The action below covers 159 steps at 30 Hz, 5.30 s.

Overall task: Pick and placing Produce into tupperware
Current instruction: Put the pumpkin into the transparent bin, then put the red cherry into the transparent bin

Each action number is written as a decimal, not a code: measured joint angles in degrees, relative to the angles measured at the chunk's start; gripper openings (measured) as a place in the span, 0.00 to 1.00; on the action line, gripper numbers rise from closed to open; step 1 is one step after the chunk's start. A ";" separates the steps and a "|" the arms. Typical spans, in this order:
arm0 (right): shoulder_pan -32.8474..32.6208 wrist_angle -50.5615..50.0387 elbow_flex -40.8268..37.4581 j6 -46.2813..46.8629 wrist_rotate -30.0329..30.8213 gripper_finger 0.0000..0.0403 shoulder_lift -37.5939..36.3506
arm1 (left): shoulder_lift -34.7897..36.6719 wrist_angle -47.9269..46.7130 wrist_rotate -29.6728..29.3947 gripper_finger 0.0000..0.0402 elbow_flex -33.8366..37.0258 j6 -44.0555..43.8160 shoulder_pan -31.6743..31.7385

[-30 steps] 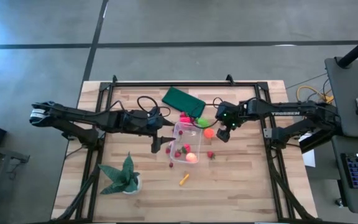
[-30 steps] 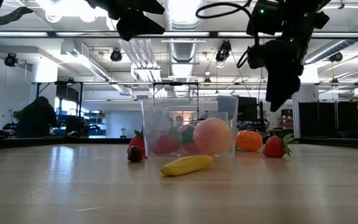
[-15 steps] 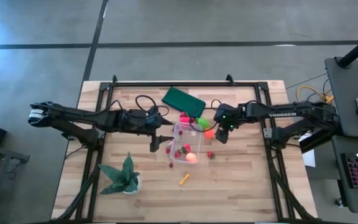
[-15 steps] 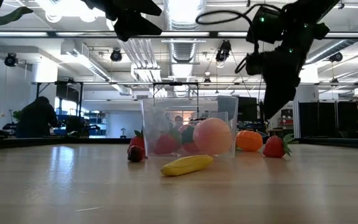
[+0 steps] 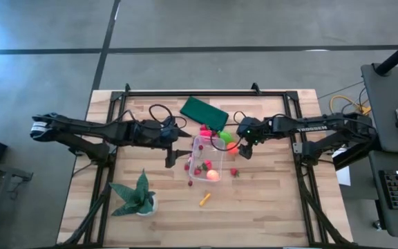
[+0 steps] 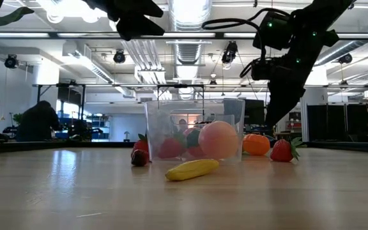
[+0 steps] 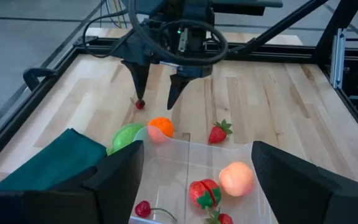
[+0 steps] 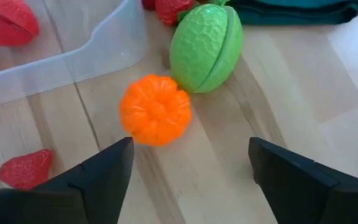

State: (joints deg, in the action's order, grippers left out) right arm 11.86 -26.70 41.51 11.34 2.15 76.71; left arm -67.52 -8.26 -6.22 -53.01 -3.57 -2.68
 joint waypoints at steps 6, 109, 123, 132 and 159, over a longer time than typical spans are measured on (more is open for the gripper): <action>0.02 0.21 -0.08 0.63 0.00 0.82 0.28 | 2.39 -2.34 0.16 0.71 0.00 0.11 0.09; -1.84 5.34 3.56 7.33 -3.55 0.60 -2.66 | 5.78 -11.10 -4.35 0.71 0.11 0.94 0.11; -2.91 5.20 22.77 6.44 -14.59 0.62 14.39 | 5.76 -10.04 -4.35 0.71 0.11 0.94 0.11; -3.80 -3.26 28.75 6.53 -16.08 0.69 19.57 | 5.76 -10.42 -4.35 0.71 0.13 0.93 0.10; 15.54 -19.21 9.41 38.89 0.43 0.71 6.97 | 5.76 -11.20 -4.35 0.71 0.17 0.96 0.11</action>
State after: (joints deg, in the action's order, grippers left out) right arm 27.39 -45.90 50.92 50.23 2.58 83.68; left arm -61.76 -19.46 -10.57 -52.84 -2.61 -2.57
